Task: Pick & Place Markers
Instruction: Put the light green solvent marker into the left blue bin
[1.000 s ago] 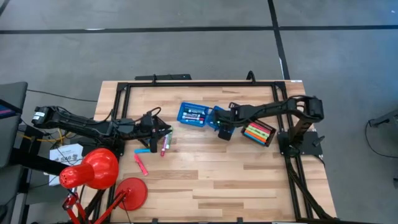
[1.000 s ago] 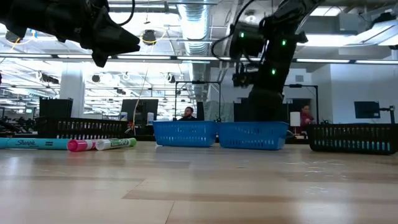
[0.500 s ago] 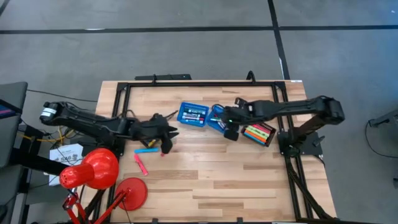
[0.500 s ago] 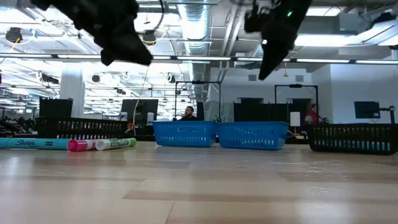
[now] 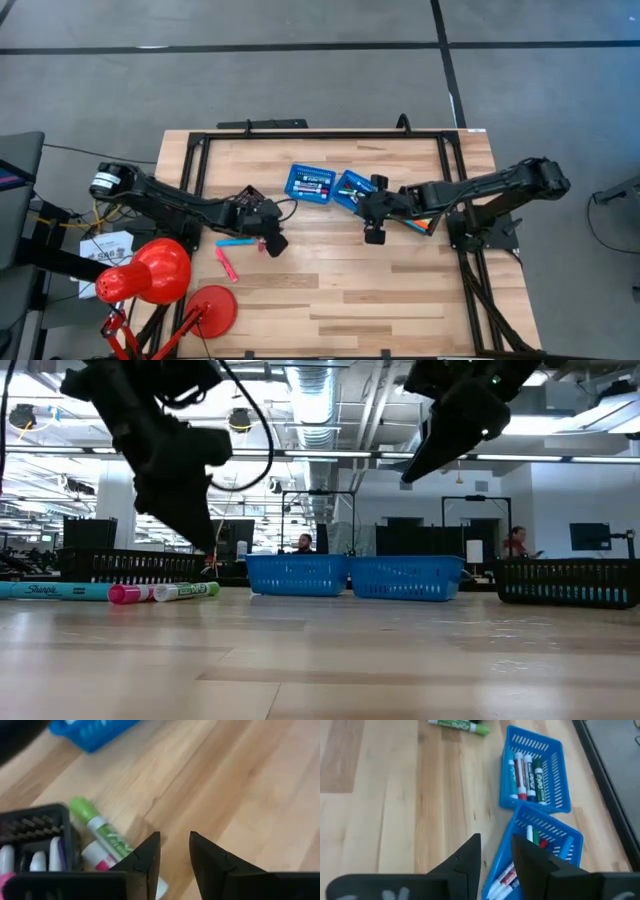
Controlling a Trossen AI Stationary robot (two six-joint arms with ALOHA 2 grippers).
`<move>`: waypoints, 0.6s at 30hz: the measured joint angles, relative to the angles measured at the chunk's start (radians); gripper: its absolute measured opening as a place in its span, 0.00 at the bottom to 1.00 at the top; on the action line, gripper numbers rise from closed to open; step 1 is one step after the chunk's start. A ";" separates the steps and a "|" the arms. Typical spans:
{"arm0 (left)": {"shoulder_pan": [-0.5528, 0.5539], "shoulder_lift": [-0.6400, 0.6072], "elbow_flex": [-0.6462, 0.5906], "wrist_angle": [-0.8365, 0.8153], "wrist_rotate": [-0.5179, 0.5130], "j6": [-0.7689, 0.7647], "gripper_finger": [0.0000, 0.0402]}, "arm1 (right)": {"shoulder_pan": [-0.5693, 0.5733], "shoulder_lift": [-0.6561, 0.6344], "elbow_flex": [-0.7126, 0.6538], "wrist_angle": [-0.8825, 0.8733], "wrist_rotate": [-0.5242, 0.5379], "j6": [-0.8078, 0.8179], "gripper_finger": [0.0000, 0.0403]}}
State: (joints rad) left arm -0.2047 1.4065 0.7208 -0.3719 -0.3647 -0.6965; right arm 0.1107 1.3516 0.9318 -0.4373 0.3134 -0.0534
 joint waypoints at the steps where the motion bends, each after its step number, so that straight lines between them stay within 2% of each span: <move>1: 0.002 0.013 0.000 -0.006 -0.001 -0.013 0.25 | -0.001 -0.003 0.000 0.001 0.000 0.000 0.24; 11: 0.042 0.035 -0.049 -0.082 -0.009 -0.061 0.25 | -0.001 -0.006 0.001 0.020 0.000 0.001 0.24; 18: 0.094 0.035 -0.082 -0.077 -0.008 -0.068 0.25 | -0.002 -0.006 0.001 0.020 0.000 0.001 0.24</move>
State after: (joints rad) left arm -0.1105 1.4414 0.6384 -0.4484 -0.3725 -0.7647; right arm 0.1089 1.3453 0.9325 -0.4168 0.3134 -0.0528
